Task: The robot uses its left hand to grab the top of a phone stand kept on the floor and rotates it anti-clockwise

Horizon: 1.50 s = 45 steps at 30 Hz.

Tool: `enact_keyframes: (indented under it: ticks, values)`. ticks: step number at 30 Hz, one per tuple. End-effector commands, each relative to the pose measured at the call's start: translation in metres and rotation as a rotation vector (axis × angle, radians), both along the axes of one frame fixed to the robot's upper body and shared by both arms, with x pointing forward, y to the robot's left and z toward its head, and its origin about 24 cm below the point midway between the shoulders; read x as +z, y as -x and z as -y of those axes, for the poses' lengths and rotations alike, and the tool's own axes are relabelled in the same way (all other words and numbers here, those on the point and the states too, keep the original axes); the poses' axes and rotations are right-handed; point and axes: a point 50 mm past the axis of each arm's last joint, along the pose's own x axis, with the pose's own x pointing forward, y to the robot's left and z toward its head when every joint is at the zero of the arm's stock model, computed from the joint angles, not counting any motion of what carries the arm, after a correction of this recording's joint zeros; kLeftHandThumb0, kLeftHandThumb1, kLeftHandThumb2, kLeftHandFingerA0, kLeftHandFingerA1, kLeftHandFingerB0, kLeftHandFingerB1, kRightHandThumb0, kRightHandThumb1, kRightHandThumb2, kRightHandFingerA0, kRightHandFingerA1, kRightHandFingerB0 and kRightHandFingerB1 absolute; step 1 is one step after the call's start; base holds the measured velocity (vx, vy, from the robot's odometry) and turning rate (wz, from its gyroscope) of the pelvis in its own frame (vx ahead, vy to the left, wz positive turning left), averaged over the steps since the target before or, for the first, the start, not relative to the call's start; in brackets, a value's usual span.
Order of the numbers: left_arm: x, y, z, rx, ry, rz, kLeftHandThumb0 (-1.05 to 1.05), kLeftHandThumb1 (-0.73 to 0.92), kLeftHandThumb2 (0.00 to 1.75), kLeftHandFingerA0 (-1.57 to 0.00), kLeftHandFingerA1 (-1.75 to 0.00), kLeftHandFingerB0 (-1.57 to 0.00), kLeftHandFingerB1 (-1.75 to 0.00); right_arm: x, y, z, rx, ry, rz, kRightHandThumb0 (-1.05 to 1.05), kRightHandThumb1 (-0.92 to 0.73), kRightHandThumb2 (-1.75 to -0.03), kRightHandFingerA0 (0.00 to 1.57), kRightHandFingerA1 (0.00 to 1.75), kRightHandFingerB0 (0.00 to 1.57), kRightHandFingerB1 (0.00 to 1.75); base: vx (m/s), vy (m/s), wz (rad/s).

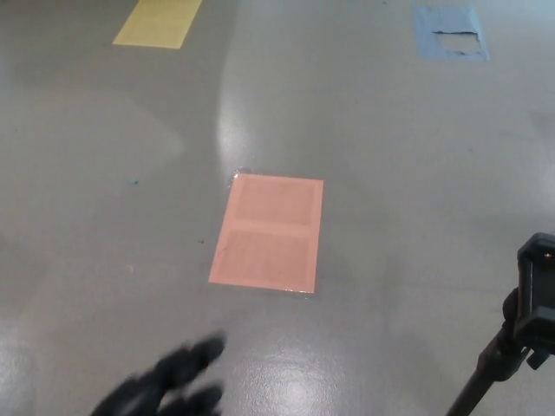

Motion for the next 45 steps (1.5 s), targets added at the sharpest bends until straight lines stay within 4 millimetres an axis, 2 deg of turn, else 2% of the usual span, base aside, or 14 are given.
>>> enact_keyframes:
  ticks: [1, 9, 10, 15, 17, 18, 28, 29, 32, 34, 37, 41, 43, 45]
  values:
    - [-0.055, 0.114, -0.075, 0.034, -0.439, -0.076, -0.72, 0.47, 0.85, 0.0, -0.22, 0.0, -0.14, -0.013, 0.063, 0.002, -0.059, -0.02, -0.082, -0.54, -0.84, -0.65, 0.62, 0.49, 0.39, 0.34, 0.0, 0.0, 0.0]
    - [-0.08, 0.128, -0.099, 0.073, -0.573, -0.238, -0.73, 0.45, 0.85, 0.0, -0.21, 0.0, -0.15, -0.013, 0.053, -0.001, -0.044, -0.012, -0.06, -0.53, -0.84, -0.66, 0.66, 0.55, 0.39, 0.33, 0.0, 0.0, 0.0]
    - [-0.081, 0.128, -0.101, 0.083, -0.563, -0.245, -0.73, 0.58, 0.58, 0.0, -0.23, 0.0, -0.2, -0.012, 0.053, -0.002, -0.034, -0.01, -0.052, -0.53, -0.84, -0.66, 0.68, 0.53, 0.39, 0.33, 0.0, 0.0, 0.0]
    - [-0.084, 0.127, -0.109, 0.114, -0.544, -0.267, -0.72, 0.45, 0.86, -0.01, -0.21, -0.01, -0.17, -0.012, 0.05, -0.003, -0.023, -0.011, -0.041, -0.53, -0.84, -0.66, 0.67, 0.54, 0.39, 0.33, 0.0, 0.0, 0.0]
    - [-0.084, 0.126, -0.11, 0.111, -0.551, -0.27, -0.76, 0.58, 0.58, 0.0, -0.24, 0.0, -0.21, -0.012, 0.049, -0.003, -0.019, -0.004, -0.037, -0.53, -0.83, -0.65, 0.69, 0.53, 0.4, 0.34, 0.0, 0.0, 0.0]
    - [-0.085, 0.126, -0.11, 0.11, -0.554, -0.272, -0.73, 0.45, 0.86, -0.02, -0.22, -0.02, -0.17, -0.012, 0.048, -0.003, -0.03, -0.007, -0.038, -0.52, -0.83, -0.65, 0.67, 0.54, 0.38, 0.33, 0.0, 0.0, 0.0]
    - [-0.086, 0.114, -0.114, 0.126, -0.557, -0.258, -0.77, 0.48, 0.87, -0.04, -0.22, -0.05, -0.14, -0.01, 0.034, -0.003, -0.058, -0.023, -0.025, -0.55, -0.7, -0.98, 0.57, 0.62, 0.28, 0.47, 0.0, 0.0, 0.0]
    - [-0.086, 0.11, -0.115, 0.133, -0.558, -0.252, -0.76, 0.47, 0.86, -0.05, -0.22, -0.07, -0.16, -0.009, 0.029, -0.003, -0.058, -0.019, -0.012, -0.52, -0.83, -0.65, 0.65, 0.5, 0.37, 0.33, 0.0, 0.0, 0.0]
    - [-0.086, 0.106, -0.118, 0.138, -0.571, -0.26, -0.74, 0.45, 0.88, -0.03, -0.23, -0.03, -0.18, -0.008, 0.023, -0.003, -0.048, -0.002, 0.004, -0.52, -0.83, -0.65, 0.67, 0.5, 0.37, 0.33, 0.0, 0.0, 0.0]
    - [-0.087, 0.103, -0.121, 0.128, -0.592, -0.273, -0.81, 0.58, 0.59, -0.02, -0.26, 0.0, -0.23, -0.007, 0.02, -0.003, -0.046, -0.007, 0.008, -0.51, -0.83, -0.65, 0.65, 0.49, 0.37, 0.33, 0.0, 0.0, 0.0]
    - [-0.089, 0.097, -0.127, 0.086, -0.668, -0.3, -0.8, 0.5, 0.9, -0.03, -0.23, -0.03, -0.13, -0.005, 0.013, -0.003, -0.015, 0.015, 0.028, -0.52, -0.83, -0.65, 0.67, 0.47, 0.37, 0.33, 0.0, 0.0, 0.0]
    - [-0.091, 0.091, -0.131, 0.063, -0.726, -0.33, -0.8, 0.52, 0.9, -0.06, -0.36, -0.06, -0.17, -0.003, 0.004, -0.003, -0.021, 0.004, 0.038, -0.51, -0.83, -0.65, 0.64, 0.47, 0.36, 0.33, 0.0, 0.0, 0.0]
    - [-0.091, 0.087, -0.132, 0.035, -0.758, -0.331, -0.77, 0.51, 0.91, -0.03, -0.39, -0.02, -0.2, -0.002, 0.0, -0.003, -0.028, 0.008, 0.045, -0.56, -0.69, -0.95, 0.57, 0.58, 0.32, 0.47, 0.0, 0.0, 0.0]
    - [-0.091, 0.086, -0.131, 0.028, -0.761, -0.326, -0.77, 0.51, 0.91, -0.03, -0.4, -0.01, -0.19, -0.002, 0.0, -0.004, -0.029, 0.011, 0.049, -0.52, -0.83, -0.65, 0.65, 0.44, 0.37, 0.33, 0.0, 0.0, 0.0]
